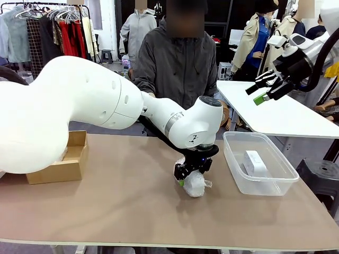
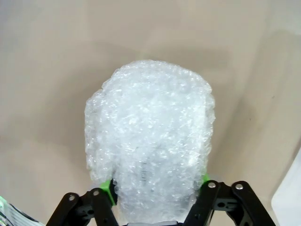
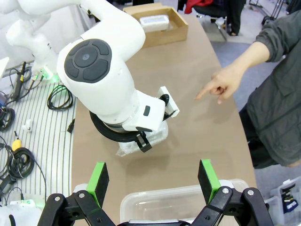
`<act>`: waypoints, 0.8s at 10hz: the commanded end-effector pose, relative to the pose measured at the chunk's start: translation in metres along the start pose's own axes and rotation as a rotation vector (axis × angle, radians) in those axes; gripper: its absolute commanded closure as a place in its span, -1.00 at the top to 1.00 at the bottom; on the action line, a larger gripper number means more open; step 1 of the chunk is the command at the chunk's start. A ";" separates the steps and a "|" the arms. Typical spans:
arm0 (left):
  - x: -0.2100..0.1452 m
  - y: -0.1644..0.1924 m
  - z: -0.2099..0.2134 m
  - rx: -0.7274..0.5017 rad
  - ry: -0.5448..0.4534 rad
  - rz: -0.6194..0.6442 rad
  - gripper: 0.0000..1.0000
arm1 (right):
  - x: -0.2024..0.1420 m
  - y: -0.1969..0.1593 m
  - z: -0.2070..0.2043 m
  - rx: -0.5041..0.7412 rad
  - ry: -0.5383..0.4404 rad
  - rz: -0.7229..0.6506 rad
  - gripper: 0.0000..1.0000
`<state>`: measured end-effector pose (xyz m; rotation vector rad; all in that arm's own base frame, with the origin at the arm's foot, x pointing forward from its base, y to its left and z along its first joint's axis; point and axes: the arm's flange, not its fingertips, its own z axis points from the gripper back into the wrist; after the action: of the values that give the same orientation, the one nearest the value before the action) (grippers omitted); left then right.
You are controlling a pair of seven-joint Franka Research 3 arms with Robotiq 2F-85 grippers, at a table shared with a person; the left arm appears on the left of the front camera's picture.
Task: Separate and place wrapped and unwrapped clocks.
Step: Pick up the Digital clock indicated by the person.
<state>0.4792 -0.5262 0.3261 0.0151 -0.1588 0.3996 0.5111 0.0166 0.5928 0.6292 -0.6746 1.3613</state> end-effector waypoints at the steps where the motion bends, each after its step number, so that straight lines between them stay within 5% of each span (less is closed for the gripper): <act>1: 0.000 0.010 0.002 0.007 -0.037 -0.014 -0.60 | 0.000 0.001 0.001 0.001 0.009 0.025 1.00; 2: 0.000 0.010 0.003 0.015 -0.039 -0.016 -1.00 | 0.000 0.001 0.001 0.001 0.009 0.025 1.00; 8: -0.003 0.007 0.063 0.011 0.034 -0.186 -1.00 | 0.000 0.001 0.001 0.001 0.009 0.025 1.00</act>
<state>0.4655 -0.5310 0.3659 0.0304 -0.1531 0.2500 0.5111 0.0166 0.5928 0.6292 -0.6746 1.3613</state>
